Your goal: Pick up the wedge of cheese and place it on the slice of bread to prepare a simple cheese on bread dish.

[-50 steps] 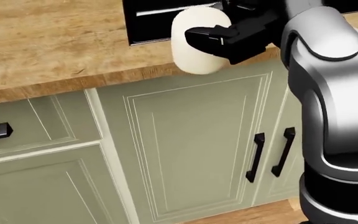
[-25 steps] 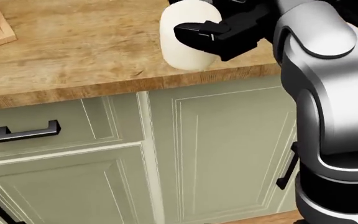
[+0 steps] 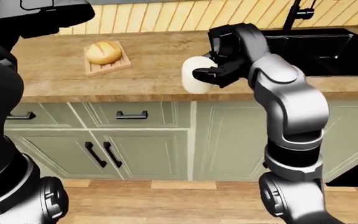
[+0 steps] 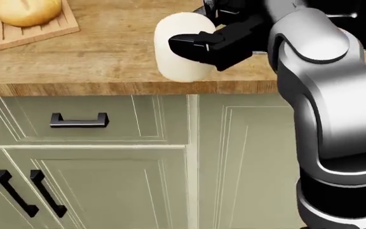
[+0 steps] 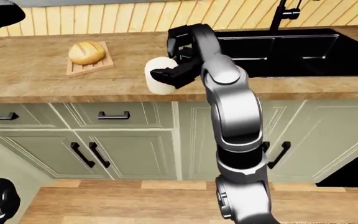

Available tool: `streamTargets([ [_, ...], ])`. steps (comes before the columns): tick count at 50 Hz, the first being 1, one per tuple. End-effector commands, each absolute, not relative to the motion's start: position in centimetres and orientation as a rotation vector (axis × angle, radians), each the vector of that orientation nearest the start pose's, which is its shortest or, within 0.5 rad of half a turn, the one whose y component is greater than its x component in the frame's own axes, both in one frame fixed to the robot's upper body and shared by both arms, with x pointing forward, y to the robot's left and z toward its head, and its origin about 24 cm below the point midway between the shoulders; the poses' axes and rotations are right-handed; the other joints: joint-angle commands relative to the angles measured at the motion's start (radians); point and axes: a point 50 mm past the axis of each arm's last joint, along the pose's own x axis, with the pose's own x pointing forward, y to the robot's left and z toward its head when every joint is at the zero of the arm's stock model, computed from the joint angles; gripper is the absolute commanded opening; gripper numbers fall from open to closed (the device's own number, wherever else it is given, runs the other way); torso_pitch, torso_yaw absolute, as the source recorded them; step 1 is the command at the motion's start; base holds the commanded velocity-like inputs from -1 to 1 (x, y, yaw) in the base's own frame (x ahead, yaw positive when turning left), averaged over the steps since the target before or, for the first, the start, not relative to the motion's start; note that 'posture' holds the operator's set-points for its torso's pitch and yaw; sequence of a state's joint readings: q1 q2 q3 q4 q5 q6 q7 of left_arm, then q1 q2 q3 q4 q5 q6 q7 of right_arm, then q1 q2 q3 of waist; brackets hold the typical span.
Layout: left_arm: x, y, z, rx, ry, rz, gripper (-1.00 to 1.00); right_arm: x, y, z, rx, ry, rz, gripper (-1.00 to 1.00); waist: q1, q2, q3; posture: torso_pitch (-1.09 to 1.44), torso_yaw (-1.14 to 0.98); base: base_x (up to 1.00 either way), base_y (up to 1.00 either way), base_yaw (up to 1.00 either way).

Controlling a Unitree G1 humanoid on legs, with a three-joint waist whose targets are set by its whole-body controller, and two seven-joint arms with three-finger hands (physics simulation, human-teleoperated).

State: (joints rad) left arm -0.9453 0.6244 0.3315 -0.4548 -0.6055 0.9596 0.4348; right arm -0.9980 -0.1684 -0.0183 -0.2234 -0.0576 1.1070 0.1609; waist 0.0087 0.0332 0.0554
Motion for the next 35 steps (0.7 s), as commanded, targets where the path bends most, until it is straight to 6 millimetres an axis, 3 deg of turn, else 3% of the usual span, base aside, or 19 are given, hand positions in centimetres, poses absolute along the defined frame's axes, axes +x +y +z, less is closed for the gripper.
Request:
streamTargets([
  [1,25.33,21.59,37.24,-0.011,-0.608,0.223,1.00,32.03,-11.86,31.41,-0.220,-0.242,0.139,-1.00,-0.012,-0.010,-0.017,0.00,0.00,0.00,0.39,0.00],
  [3,25.37,21.54,37.20,-0.010,-0.607,0.222,1.00,32.09,-11.94,31.34,-0.219,-0.239,0.137,-1.00,-0.010,-0.060,-0.004,0.00,0.00,0.00,0.38,0.00],
  [4,25.38,21.50,37.17,-0.009,-0.606,0.221,1.00,32.08,-11.94,31.33,-0.219,-0.239,0.136,-1.00,-0.013,-0.102,-0.024,0.00,0.00,0.00,0.38,0.00],
  [5,25.36,21.46,37.17,-0.009,-0.606,0.220,1.00,32.10,-11.94,31.32,-0.220,-0.239,0.135,-1.00,-0.022,-0.055,-0.023,0.00,0.00,0.00,0.38,0.00],
  [6,25.35,21.43,37.16,-0.008,-0.606,0.219,1.00,32.14,-11.98,31.26,-0.220,-0.238,0.133,-1.00,-0.012,-0.072,-0.037,0.00,0.00,0.00,0.38,0.00],
  [8,25.35,21.43,37.13,-0.008,-0.605,0.219,1.00,32.08,-11.94,31.25,-0.221,-0.236,0.136,-1.00,-0.017,-0.066,-0.047,0.00,0.00,0.00,0.38,0.00],
  [10,25.32,21.44,37.14,-0.009,-0.606,0.219,1.00,32.10,-11.89,31.23,-0.216,-0.237,0.139,-1.00,-0.016,-0.052,-0.040,0.00,0.00,0.00,0.38,0.00],
  [13,25.35,21.52,37.17,-0.010,-0.606,0.220,1.00,32.08,-11.87,31.29,-0.221,-0.238,0.139,-1.00,-0.020,-0.014,-0.023,0.00,0.00,0.00,0.38,0.00],
  [15,25.37,21.60,37.19,-0.011,-0.606,0.222,1.00,32.09,-11.89,31.30,-0.222,-0.238,0.140,-1.00,-0.028,0.030,-0.024,0.00,0.00,0.00,0.38,0.00],
  [17,25.40,21.62,37.19,-0.011,-0.607,0.222,1.00,32.07,-11.84,31.27,-0.222,-0.236,0.142,-1.00,-0.029,0.119,-0.046,0.00,0.00,0.00,0.38,0.00],
  [18,25.35,21.62,37.23,-0.011,-0.608,0.222,1.00,32.04,-11.80,31.29,-0.221,-0.237,0.145,-1.00,-0.028,0.065,-0.031,0.00,0.00,0.00,0.37,0.00],
  [19,25.33,21.64,37.26,-0.012,-0.608,0.222,1.00,32.05,-11.80,31.28,-0.220,-0.239,0.146,-1.00,-0.031,0.072,-0.028,0.00,0.00,0.00,0.38,0.00],
  [22,25.35,21.63,37.27,-0.011,-0.608,0.223,1.00,32.01,-11.80,31.33,-0.221,-0.239,0.146,-1.00,-0.028,0.034,-0.037,0.00,0.00,0.00,0.37,0.00],
  [27,25.31,21.57,37.28,-0.009,-0.609,0.222,1.00,31.98,-11.87,31.37,-0.225,-0.241,0.144,-1.00,-0.024,-0.017,-0.027,0.00,0.00,0.00,0.37,0.00],
  [29,25.35,21.54,37.24,-0.011,-0.607,0.221,1.00,31.99,-11.88,31.34,-0.225,-0.240,0.144,-1.00,-0.021,-0.047,-0.026,0.00,0.00,0.00,0.36,0.00],
  [30,25.47,21.46,37.11,-0.009,-0.605,0.218,1.00,31.98,-11.84,31.36,-0.226,-0.240,0.144,-1.00,-0.019,-0.073,-0.033,0.00,0.00,0.00,0.37,0.00],
  [31,25.67,21.51,36.94,-0.010,-0.600,0.219,1.00,32.01,-11.83,31.34,-0.226,-0.240,0.144,-1.00,-0.023,-0.047,-0.028,0.00,0.00,0.00,0.35,0.00],
  [33,25.78,21.56,36.86,-0.009,-0.597,0.221,1.00,32.06,-11.82,31.28,-0.227,-0.238,0.144,-1.00,-0.017,-0.061,-0.036,0.00,0.00,0.00,0.36,0.00],
  [35,25.71,21.54,36.91,-0.010,-0.597,0.219,1.00,32.09,-11.80,31.25,-0.228,-0.237,0.144,-1.00,-0.016,-0.057,-0.047,0.00,0.00,0.00,0.36,0.00],
])
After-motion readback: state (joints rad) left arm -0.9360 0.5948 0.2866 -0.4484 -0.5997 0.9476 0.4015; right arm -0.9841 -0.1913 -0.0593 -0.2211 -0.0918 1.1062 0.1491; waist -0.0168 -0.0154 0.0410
